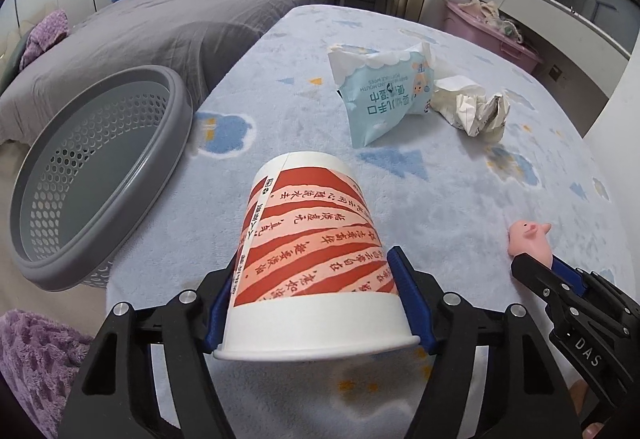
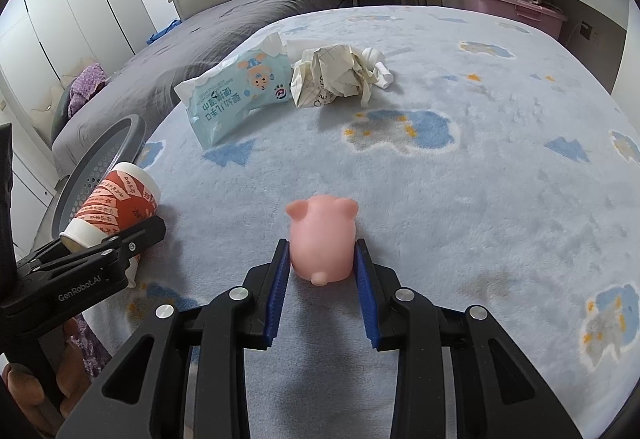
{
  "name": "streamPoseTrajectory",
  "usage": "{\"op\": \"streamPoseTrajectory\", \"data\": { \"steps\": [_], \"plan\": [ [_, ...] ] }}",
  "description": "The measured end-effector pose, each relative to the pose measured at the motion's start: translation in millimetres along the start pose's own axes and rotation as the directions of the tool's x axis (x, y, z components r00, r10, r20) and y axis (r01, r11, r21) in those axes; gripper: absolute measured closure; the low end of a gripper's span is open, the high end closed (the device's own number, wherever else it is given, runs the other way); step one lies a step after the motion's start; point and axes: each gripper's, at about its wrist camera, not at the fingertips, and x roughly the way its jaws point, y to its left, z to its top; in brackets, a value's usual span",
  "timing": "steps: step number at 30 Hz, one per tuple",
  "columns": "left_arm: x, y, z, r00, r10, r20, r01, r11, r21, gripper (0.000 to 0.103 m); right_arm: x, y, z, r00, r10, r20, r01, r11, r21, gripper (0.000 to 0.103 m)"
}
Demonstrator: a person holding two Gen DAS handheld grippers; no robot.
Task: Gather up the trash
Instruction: 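Lift the cup and pig and carry both over the grey basket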
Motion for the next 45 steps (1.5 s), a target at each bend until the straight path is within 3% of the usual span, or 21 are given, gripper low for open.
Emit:
{"op": "streamPoseTrajectory", "data": {
  "steps": [4,9,12,14,21,34,45],
  "plan": [
    [-2.7,5.2,-0.4,1.000,0.003,0.003,-0.003,1.000,-0.009,0.036,-0.8,-0.3,-1.4,1.000,0.008,0.005,-0.008,1.000,0.007,0.065],
    [-7.2,10.6,-0.7,1.000,0.010,0.012,-0.010,1.000,-0.012,0.036,1.2,5.3,-1.9,1.000,-0.025,0.014,0.025,1.000,-0.014,0.065],
    [-12.8,14.9,1.4,0.999,0.017,0.030,-0.016,1.000,-0.006,0.036,3.6,10.6,-1.0,0.998,-0.057,0.018,0.058,0.998,-0.038,0.065],
    [-17.0,17.1,4.0,0.999,0.017,0.041,-0.017,1.000,-0.003,0.036,4.4,13.8,0.1,0.997,-0.076,0.024,0.077,0.996,-0.046,0.072],
    [-31.0,41.3,17.7,0.996,0.025,0.083,-0.024,1.000,-0.013,0.036,2.1,30.0,10.9,0.997,-0.064,0.041,0.066,0.997,-0.050,0.072],
    [-46.7,143.1,47.5,0.979,0.139,0.152,-0.127,0.988,-0.090,0.036,21.2,149.6,61.0,0.992,0.109,0.063,-0.096,0.978,-0.183,0.072],
    [-45.2,220.6,58.1,0.962,0.231,0.148,-0.212,0.968,-0.131,0.036,59.5,237.9,85.5,0.974,0.227,0.017,-0.214,0.940,-0.266,0.072]
  ]
}}
